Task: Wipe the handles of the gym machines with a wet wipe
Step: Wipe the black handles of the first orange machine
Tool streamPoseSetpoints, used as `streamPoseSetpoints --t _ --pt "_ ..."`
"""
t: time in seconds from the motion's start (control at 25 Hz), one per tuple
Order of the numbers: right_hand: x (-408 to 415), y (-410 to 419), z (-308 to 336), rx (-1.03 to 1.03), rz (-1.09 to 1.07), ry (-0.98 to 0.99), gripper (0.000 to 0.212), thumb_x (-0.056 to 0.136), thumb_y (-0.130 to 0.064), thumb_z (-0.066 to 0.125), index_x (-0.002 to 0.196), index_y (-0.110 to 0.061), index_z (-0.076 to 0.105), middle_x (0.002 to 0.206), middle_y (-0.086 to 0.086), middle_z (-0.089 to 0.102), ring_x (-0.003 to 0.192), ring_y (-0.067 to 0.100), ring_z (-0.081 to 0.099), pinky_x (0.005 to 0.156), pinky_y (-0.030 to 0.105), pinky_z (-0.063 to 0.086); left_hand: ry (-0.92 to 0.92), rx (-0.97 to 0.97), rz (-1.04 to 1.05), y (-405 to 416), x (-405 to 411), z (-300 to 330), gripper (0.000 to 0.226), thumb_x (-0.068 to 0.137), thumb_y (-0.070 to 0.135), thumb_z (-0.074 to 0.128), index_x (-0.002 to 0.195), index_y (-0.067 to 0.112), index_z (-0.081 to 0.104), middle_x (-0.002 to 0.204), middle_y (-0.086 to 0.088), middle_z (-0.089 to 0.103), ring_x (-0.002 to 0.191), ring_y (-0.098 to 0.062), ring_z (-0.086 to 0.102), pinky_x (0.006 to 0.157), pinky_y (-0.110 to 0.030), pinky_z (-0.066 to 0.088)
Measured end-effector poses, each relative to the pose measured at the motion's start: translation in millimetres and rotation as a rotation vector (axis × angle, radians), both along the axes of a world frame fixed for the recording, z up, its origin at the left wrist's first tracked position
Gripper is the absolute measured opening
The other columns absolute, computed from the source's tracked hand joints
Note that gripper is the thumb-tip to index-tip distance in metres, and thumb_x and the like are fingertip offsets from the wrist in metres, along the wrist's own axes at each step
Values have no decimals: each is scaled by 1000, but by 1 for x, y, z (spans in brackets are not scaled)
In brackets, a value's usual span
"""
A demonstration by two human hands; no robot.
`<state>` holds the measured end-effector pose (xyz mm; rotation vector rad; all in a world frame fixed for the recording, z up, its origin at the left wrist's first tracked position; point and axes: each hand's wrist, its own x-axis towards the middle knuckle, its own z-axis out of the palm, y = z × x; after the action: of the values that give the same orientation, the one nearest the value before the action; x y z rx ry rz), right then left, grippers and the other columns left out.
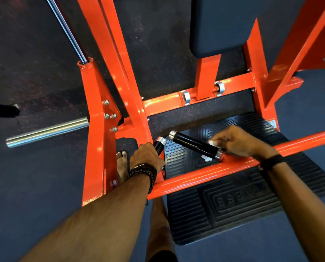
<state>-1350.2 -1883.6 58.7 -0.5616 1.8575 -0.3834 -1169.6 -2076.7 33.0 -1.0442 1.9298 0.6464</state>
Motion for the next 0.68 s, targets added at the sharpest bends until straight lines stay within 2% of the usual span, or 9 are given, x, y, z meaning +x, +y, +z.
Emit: streamPoseSetpoints --t 0.12,0.24,0.32,0.36,0.44,0.48,0.52,0.6,0.68 --pt "-3 -20 -10 73 51 -14 21 90 -4 64 74 -11 75 62 -9 65 60 2 52 62 21 45 7 2 8 0 0 0 41 79 21 69 118 12 60 115 -9 66 108 -31 64 85 -38 50" --pt "20 -77 -51 82 38 94 22 89 -4 54 84 -10 75 93 7 73 86 14 66 82 25 50 8 -5 7 0 0 0 42 79 21 69 120 12 60 115 -9 66 108 -31 65 86 -37 51" --pt "33 -94 -69 96 -44 101 20 90 -8 52 86 -15 71 108 15 68 100 26 66 94 31 50 13 -6 13 0 0 0 42 79 20 69 119 12 61 114 -9 67 107 -31 65 85 -38 52" --pt "35 -94 -68 133 -57 127 17 92 -12 52 90 -13 69 111 17 66 104 30 64 95 33 48 12 -4 14 0 0 0 42 79 20 69 119 12 61 114 -9 67 106 -31 65 84 -38 52" --pt "26 -77 -56 226 -90 198 23 97 -16 51 98 -2 68 105 20 64 104 32 63 88 32 47 7 6 14 0 0 0 41 78 20 69 118 12 60 115 -9 66 107 -32 65 84 -37 51" --pt "20 -62 -45 222 -113 194 24 98 -14 49 96 -1 69 96 16 66 98 29 64 82 30 48 7 10 13 0 0 1 42 78 20 69 118 12 60 115 -9 66 107 -32 64 85 -37 51" --pt "14 -46 -32 187 -155 164 24 97 -9 47 89 -5 70 85 9 68 89 24 66 73 27 50 6 10 12 0 0 2 42 79 21 69 118 12 60 116 -9 65 108 -32 64 85 -37 50" --pt "6 -26 -4 125 -283 43 30 96 0 45 83 -15 67 65 -7 63 60 3 59 53 15 42 7 6 13 0 0 2 42 79 21 69 119 12 60 117 -9 64 110 -32 63 88 -38 49" --pt "7 -20 11 95 -245 35 30 91 9 45 89 -13 66 66 -6 60 48 -4 53 46 9 37 8 2 15 0 0 3 42 79 21 69 119 12 60 117 -9 65 111 -31 63 89 -38 49"
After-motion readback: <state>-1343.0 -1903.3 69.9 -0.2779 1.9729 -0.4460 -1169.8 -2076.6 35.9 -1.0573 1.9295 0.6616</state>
